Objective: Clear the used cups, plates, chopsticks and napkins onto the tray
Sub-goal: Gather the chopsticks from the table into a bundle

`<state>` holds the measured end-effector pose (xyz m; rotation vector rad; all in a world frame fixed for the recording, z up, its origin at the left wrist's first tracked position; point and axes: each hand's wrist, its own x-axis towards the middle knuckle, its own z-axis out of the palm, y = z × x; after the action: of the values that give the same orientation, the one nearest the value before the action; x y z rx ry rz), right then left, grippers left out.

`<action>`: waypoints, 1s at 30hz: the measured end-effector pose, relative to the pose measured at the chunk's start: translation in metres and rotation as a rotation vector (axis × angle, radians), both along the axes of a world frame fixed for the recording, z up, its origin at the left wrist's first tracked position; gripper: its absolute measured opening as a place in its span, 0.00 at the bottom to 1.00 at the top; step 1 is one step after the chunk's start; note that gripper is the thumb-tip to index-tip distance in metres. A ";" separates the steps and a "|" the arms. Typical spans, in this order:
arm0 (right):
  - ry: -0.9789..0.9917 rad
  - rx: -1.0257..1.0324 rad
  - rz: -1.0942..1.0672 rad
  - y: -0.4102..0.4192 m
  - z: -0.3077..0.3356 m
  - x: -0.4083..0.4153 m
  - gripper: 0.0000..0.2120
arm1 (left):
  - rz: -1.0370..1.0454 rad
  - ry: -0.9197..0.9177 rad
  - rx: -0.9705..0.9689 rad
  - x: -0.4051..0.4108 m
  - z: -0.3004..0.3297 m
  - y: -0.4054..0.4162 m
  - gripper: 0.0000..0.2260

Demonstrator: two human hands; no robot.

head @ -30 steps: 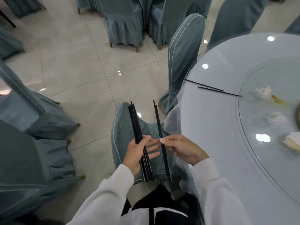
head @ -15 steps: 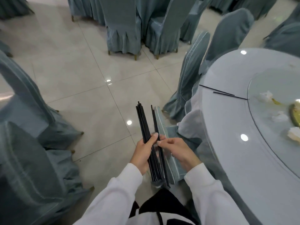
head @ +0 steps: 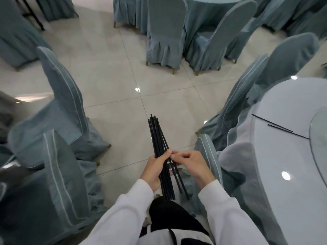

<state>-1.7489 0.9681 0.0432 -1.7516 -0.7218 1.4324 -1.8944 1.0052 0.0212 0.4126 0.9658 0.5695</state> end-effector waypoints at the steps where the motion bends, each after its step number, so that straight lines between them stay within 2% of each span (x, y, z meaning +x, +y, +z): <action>1: 0.004 -0.004 -0.015 0.011 -0.001 -0.001 0.04 | 0.003 0.003 -0.001 -0.001 0.000 0.010 0.14; 9: -0.023 0.070 -0.189 0.104 -0.014 -0.003 0.03 | -0.011 0.011 0.017 0.015 -0.002 0.102 0.14; 16: -0.115 0.089 -0.063 0.220 -0.019 0.041 0.06 | -0.029 0.091 -0.044 0.052 -0.005 0.220 0.17; 19: -0.146 0.105 -0.079 0.259 -0.015 0.065 0.05 | -0.010 0.128 -0.044 0.074 -0.007 0.263 0.18; 24: -0.202 0.125 -0.255 0.298 -0.015 0.114 0.06 | -0.122 0.136 0.020 0.120 -0.005 0.318 0.11; 27: -0.189 0.121 -0.390 0.302 -0.017 0.146 0.06 | -0.208 0.185 0.068 0.150 -0.006 0.340 0.11; 30: -0.167 0.100 -0.509 0.297 -0.021 0.176 0.08 | -0.295 0.204 0.077 0.180 -0.009 0.357 0.16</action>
<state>-1.5734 1.2654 0.0223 -1.8226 -0.3802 0.9015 -1.7143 1.3623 0.0123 0.6793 1.0566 0.3009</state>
